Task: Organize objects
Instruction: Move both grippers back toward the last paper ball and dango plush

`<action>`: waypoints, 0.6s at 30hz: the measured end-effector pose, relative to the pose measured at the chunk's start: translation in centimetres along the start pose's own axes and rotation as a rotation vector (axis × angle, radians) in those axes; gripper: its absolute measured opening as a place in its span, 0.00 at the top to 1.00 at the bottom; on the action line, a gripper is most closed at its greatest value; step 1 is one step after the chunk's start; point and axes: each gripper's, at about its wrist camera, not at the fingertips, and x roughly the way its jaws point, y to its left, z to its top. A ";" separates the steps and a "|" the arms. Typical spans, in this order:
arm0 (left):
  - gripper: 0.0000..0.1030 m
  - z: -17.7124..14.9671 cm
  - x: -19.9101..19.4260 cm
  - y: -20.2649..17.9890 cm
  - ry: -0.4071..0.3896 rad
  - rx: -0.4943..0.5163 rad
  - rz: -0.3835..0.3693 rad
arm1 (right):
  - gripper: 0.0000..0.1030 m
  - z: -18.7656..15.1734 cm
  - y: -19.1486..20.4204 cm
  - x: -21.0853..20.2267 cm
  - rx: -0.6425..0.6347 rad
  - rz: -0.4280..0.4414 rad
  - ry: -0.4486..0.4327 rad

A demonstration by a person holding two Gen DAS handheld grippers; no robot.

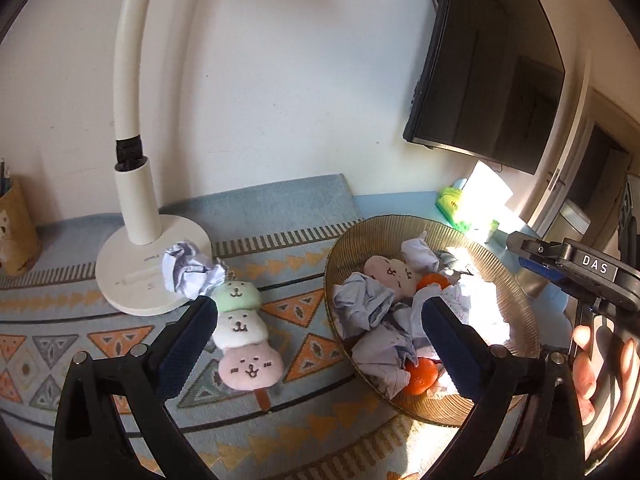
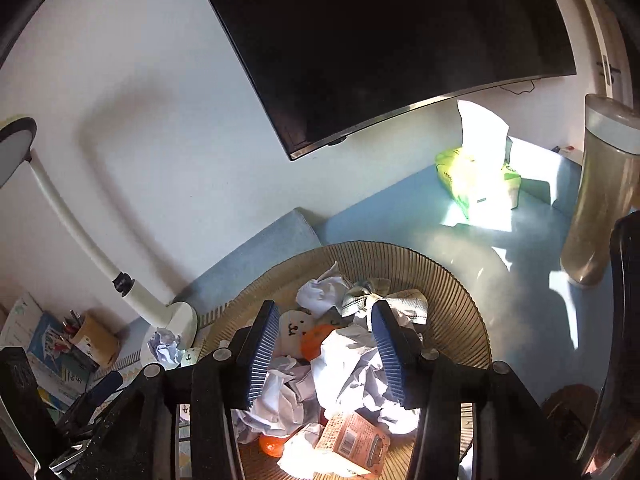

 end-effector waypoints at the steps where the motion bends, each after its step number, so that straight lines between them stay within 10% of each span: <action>1: 0.01 -0.3 -1.1 0.5 -0.012 -0.001 0.032 | 0.54 -0.4 0.8 -0.6 -0.014 0.015 -0.001; 12: 0.01 -4.7 -10.5 5.6 -0.082 -0.023 0.343 | 0.53 -7.9 13.3 -4.1 -0.258 0.222 0.065; 18: 0.01 -7.5 -12.1 8.9 -0.054 -0.066 0.392 | 0.51 -13.0 17.3 -2.4 -0.352 0.255 0.154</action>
